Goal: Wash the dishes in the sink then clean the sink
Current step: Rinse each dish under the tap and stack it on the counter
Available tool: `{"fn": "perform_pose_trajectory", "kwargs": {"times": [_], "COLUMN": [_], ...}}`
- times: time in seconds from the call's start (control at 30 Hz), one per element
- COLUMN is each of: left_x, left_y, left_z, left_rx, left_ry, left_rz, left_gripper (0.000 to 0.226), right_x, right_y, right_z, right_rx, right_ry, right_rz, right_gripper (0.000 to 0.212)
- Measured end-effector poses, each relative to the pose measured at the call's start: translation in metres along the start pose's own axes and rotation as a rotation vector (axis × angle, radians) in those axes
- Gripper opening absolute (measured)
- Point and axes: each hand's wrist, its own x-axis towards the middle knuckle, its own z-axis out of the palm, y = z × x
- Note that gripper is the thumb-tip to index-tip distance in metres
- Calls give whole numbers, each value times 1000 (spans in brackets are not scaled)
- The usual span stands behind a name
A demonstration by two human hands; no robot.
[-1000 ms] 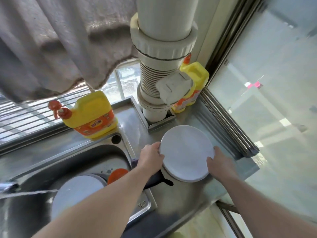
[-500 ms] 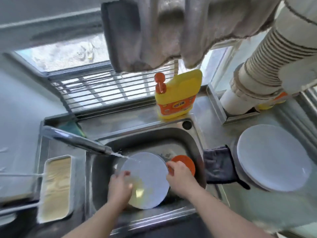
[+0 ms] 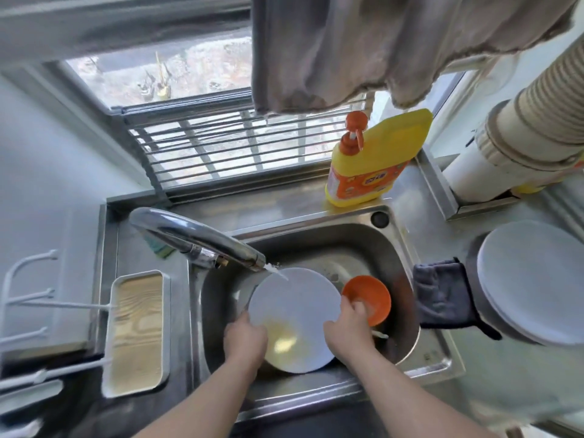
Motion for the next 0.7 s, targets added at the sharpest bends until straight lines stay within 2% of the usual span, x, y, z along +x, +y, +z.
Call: {"fn": "perform_pose_trajectory", "kwargs": {"times": [0.17,0.27,0.4,0.53,0.7], "left_x": [-3,15,-27,-47,-57], "left_y": [23,27,72,88,90], "left_z": [-19,-21,-37,-44,-41], "left_rx": [-306,-478,-706,-701,-701], "left_ry": [-56,-60,-202,-351,-452], "left_rz": [-54,-71,-54,1,-22], "left_gripper": [26,28,24,24,48], "right_x": [-12,-25,-50,-75,-88], "right_y": [-11,-20,-33,-40,-30], "right_z": [-29,-52,-77,-92,-99], "right_rx": [136,137,22,-52,179], "right_ry": [175,266,362,428,433], "right_rz": [-89,-240,-366,-404,-275], "right_gripper": [32,11,8,10,9]}}
